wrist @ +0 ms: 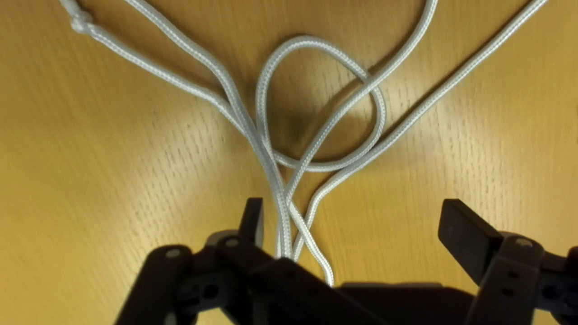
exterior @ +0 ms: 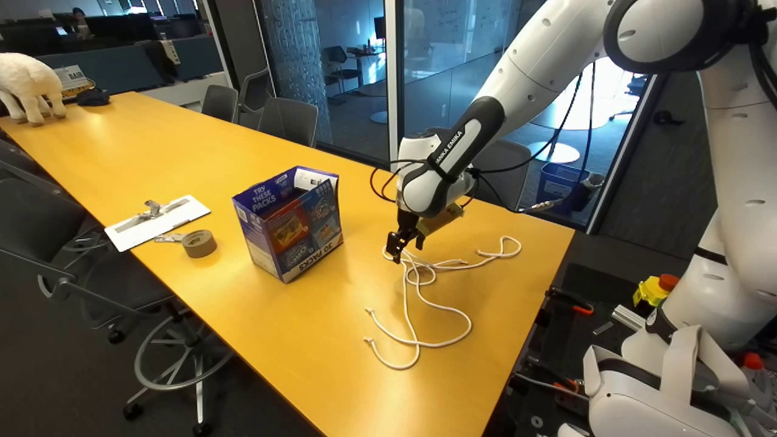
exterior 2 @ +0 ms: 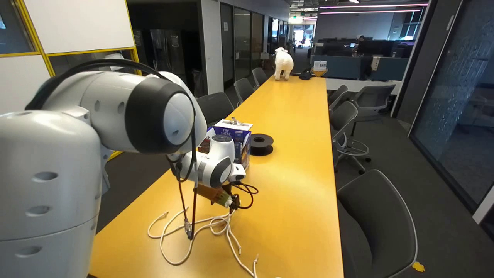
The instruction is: Put the two white ropes inside the blue box
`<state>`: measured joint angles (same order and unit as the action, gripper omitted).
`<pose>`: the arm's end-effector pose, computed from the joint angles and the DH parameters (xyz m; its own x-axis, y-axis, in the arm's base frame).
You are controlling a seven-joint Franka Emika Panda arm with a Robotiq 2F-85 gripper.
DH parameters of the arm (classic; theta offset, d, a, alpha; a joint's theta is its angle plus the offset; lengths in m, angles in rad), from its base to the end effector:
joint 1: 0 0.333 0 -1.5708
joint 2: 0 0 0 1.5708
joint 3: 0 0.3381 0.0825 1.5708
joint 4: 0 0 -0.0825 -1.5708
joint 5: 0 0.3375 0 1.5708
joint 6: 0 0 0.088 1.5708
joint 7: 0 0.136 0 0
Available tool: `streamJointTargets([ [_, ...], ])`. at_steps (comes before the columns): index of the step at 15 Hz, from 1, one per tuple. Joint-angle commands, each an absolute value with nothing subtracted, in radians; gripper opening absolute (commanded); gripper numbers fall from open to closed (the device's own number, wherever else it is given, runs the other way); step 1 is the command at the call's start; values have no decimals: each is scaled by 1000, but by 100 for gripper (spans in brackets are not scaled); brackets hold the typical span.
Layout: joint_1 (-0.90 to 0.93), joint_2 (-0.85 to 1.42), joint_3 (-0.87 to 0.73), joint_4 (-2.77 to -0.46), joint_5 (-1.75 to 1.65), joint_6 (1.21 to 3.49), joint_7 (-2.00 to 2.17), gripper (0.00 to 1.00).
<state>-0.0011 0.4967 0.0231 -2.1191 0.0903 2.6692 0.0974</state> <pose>0.5694 0.0108 0.2093 0.9864 -0.1584 0.0451 -0.1555 -0.9860 -0.0609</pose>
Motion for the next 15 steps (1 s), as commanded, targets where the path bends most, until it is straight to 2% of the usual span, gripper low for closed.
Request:
streamJointTargets([
  [1,47,561,-28,-2070,65,2745,175,100],
  [8,143,636,-132,-2024,-9,2742,292,100],
  [15,162,662,-153,-1995,-20,2711,315,100],
])
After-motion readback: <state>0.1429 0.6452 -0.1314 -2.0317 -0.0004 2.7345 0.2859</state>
